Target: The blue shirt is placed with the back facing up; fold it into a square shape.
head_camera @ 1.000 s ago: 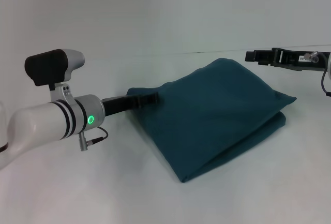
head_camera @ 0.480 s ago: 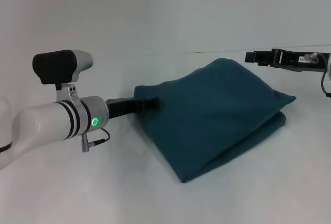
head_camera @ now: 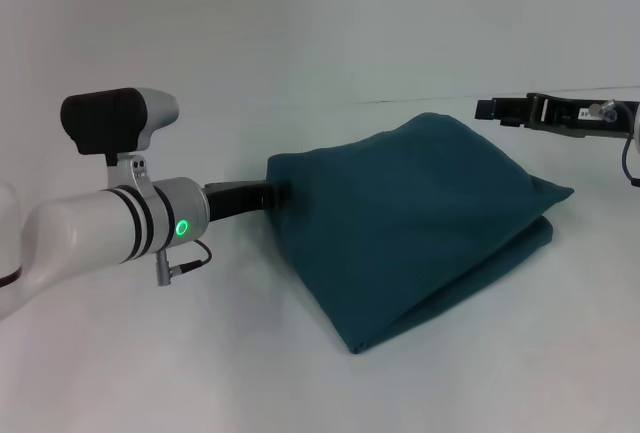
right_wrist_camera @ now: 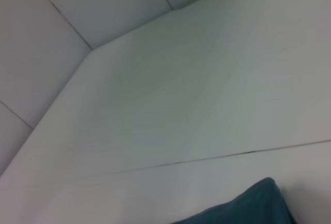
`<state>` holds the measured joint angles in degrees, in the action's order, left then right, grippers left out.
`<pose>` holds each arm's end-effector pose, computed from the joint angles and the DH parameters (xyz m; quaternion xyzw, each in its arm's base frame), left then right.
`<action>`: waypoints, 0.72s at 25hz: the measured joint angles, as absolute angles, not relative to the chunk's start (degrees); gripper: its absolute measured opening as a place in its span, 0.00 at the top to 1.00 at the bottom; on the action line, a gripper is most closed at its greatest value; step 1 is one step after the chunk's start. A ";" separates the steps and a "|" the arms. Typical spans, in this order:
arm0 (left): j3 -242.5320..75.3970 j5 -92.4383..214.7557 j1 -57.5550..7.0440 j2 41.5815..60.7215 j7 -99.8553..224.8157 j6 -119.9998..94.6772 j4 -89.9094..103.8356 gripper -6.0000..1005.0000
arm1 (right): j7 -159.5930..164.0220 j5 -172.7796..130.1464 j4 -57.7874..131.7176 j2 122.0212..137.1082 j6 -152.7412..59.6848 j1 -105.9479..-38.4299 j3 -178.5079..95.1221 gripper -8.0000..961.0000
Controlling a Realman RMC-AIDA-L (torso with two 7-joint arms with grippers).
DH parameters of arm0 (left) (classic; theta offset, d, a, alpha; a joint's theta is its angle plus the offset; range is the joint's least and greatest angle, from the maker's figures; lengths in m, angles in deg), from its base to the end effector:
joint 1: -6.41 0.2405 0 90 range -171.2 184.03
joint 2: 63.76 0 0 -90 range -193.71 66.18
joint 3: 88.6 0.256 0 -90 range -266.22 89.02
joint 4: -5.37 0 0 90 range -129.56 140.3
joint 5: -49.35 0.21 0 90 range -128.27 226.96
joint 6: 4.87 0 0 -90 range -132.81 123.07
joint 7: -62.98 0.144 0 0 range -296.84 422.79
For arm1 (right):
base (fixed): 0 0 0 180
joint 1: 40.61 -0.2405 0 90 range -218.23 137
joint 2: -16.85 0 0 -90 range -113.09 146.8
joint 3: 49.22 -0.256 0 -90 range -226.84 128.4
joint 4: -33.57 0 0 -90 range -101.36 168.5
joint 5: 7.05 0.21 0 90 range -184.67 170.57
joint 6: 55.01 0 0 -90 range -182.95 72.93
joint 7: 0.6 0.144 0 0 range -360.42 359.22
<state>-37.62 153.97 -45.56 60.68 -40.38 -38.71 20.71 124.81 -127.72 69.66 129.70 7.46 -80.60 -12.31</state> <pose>-0.2082 0.4309 -0.1017 -0.8188 -0.4662 -0.1750 0.2856 0.2732 0.4302 0.0599 -0.7667 0.5308 0.2322 0.2764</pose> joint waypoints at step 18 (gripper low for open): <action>-37.54 154.51 -44.16 59.96 -40.40 -38.44 24.29 0.93 | 124.13 -127.72 69.33 130.32 7.24 -80.02 -12.62 0.44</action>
<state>-37.54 154.51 -44.16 59.96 -40.40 -38.44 24.29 124.13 -127.72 69.33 130.32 7.24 -80.02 -12.62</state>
